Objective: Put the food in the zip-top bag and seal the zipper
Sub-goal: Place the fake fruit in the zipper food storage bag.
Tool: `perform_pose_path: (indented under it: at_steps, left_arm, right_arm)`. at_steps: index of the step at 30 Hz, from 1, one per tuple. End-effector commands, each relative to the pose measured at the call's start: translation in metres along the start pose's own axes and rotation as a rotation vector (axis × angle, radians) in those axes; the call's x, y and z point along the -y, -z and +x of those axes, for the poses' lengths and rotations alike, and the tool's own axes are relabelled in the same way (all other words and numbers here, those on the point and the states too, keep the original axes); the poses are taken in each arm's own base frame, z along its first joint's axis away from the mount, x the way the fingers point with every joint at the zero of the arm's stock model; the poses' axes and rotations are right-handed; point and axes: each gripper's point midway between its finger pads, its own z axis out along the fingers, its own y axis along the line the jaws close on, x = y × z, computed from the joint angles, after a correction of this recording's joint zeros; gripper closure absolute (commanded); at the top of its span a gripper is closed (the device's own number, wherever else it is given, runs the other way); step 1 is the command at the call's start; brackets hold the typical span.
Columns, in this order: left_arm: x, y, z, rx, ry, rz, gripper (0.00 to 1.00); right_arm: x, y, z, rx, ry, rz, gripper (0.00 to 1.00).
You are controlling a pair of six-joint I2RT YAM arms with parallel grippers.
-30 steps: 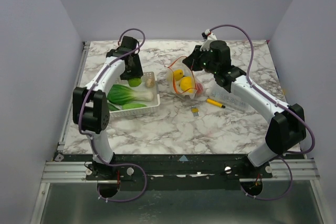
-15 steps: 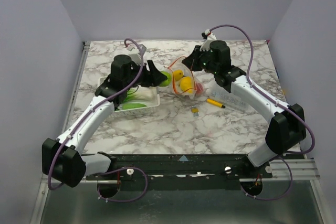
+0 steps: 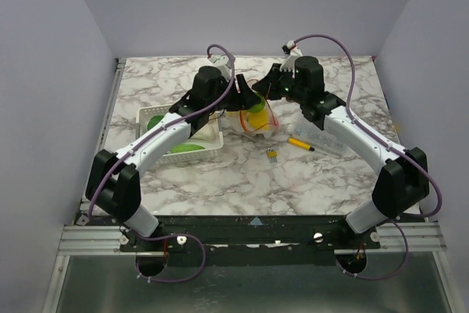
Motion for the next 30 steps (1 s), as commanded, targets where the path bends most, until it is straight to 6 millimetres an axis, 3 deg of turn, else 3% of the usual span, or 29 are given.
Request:
perform_pose_path:
  at_steps: [1,4,7,10,16,26,28,30]
  left_arm:
    - [-0.016,-0.024,-0.007,0.006,0.055,-0.1,0.72]
    - [-0.009,-0.04,-0.009,-0.009,0.07,-0.051,0.51]
    - [-0.005,-0.043,-0.002,-0.027,0.078,-0.024,0.4]
    - [-0.009,-0.03,0.004,-0.016,0.049,-0.033,0.32]
    - [-0.012,0.0,0.011,-0.046,-0.025,-0.068,0.01]
    - [-0.015,0.033,0.0,-0.022,-0.033,-0.063,0.04]
    - [-0.021,0.039,0.0,-0.017,-0.012,-0.089,0.09]
    - [-0.032,0.045,0.003,-0.017,0.031,-0.134,0.2]
  right_arm:
    - [-0.032,0.015,-0.024,0.073,-0.001,-0.106,0.99]
    - [-0.034,0.016,-0.024,0.075,-0.009,-0.113,0.99]
    - [-0.024,0.014,-0.023,0.089,-0.002,-0.074,0.99]
    - [-0.012,0.013,-0.021,0.098,0.009,-0.02,0.99]
    - [0.004,0.007,-0.019,0.104,0.02,0.046,0.99]
    - [0.004,0.007,-0.018,0.097,0.023,0.047,0.99]
    - [0.002,0.008,-0.019,0.098,0.024,0.042,0.99]
    - [0.001,0.008,-0.019,0.097,0.022,0.036,0.99]
